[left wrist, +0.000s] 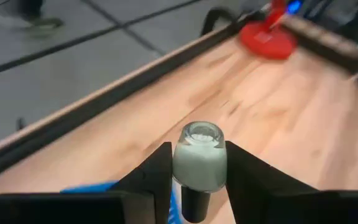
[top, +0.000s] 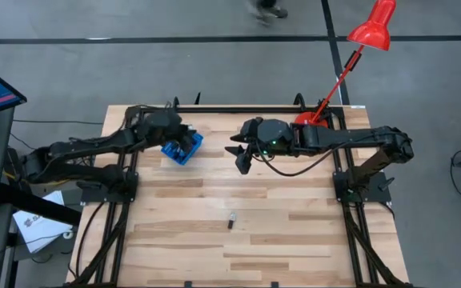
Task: Pick & Place Nail Polish
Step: Put the light green nail polish bottle into the blue bin
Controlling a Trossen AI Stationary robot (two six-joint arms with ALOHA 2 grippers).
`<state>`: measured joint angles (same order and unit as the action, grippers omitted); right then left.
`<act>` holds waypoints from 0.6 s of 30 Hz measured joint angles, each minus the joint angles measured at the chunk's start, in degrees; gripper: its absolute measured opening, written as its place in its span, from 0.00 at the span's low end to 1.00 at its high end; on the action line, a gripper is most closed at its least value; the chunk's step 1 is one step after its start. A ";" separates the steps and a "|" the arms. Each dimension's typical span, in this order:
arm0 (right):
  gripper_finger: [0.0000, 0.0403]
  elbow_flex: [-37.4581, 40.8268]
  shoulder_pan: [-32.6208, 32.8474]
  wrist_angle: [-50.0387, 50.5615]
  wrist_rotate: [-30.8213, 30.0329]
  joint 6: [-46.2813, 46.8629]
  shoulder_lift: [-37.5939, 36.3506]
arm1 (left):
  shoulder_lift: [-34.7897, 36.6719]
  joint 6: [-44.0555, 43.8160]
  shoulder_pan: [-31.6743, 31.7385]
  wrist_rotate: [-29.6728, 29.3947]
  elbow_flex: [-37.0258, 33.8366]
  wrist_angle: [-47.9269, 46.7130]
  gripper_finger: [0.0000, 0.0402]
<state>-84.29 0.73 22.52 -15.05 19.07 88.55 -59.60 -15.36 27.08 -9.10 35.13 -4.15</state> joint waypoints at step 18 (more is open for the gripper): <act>0.37 0.02 0.37 3.03 0.00 0.94 0.02 | -14.03 -0.55 0.01 -7.92 -4.83 6.34 0.29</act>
<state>-84.27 1.10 25.55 -15.05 20.01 88.58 -73.63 -15.91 27.09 -17.02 30.30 2.19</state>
